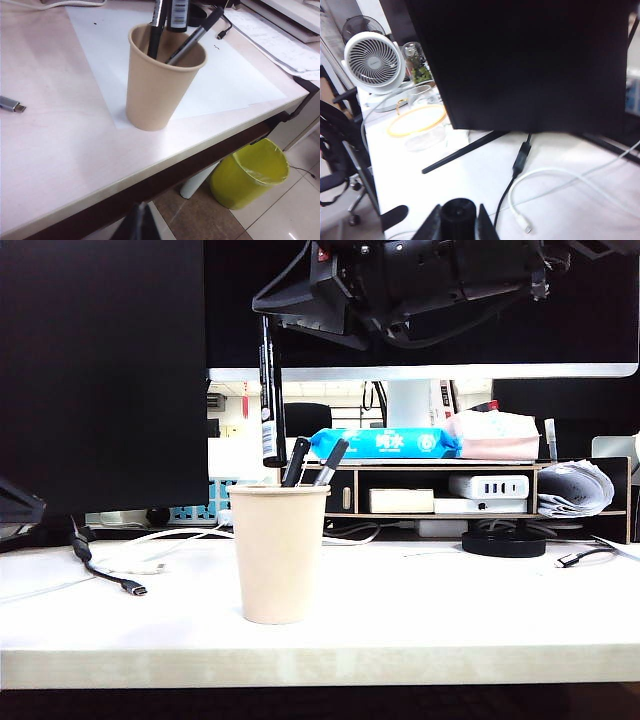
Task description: Pick up the marker and insert it into the paper cup.
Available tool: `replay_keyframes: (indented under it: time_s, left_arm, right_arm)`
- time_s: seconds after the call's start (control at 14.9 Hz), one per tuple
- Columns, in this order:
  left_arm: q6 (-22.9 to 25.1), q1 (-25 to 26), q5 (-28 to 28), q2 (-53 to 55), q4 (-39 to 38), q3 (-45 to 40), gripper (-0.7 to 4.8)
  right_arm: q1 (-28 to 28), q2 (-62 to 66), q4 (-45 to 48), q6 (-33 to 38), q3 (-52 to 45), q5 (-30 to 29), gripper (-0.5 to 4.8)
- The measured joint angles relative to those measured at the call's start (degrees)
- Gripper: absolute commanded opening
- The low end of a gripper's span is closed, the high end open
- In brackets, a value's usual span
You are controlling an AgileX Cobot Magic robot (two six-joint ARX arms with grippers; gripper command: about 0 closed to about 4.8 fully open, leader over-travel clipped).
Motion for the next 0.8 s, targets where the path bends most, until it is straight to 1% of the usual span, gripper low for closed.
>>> replay_keyframes:
  time_s: [0.27, 0.34, 0.8]
  left_arm:
    - [0.00, 0.00, -0.02, 0.00, 0.00, 0.00, -0.05]
    - [0.00, 0.00, -0.02, 0.00, 0.02, 0.00, -0.05]
    - [0.00, 0.00, 0.00, -0.02, 0.00, 0.00, -0.05]
  right_arm:
    - [0.33, 0.04, 1.60, -2.08, -2.21, 3.19, 0.53]
    - [0.59, 0.07, 3.08, -2.21, -4.11, 3.43, 0.53]
    - [1.03, 1.77, 6.95, -2.12, -6.27, 3.56, 0.53]
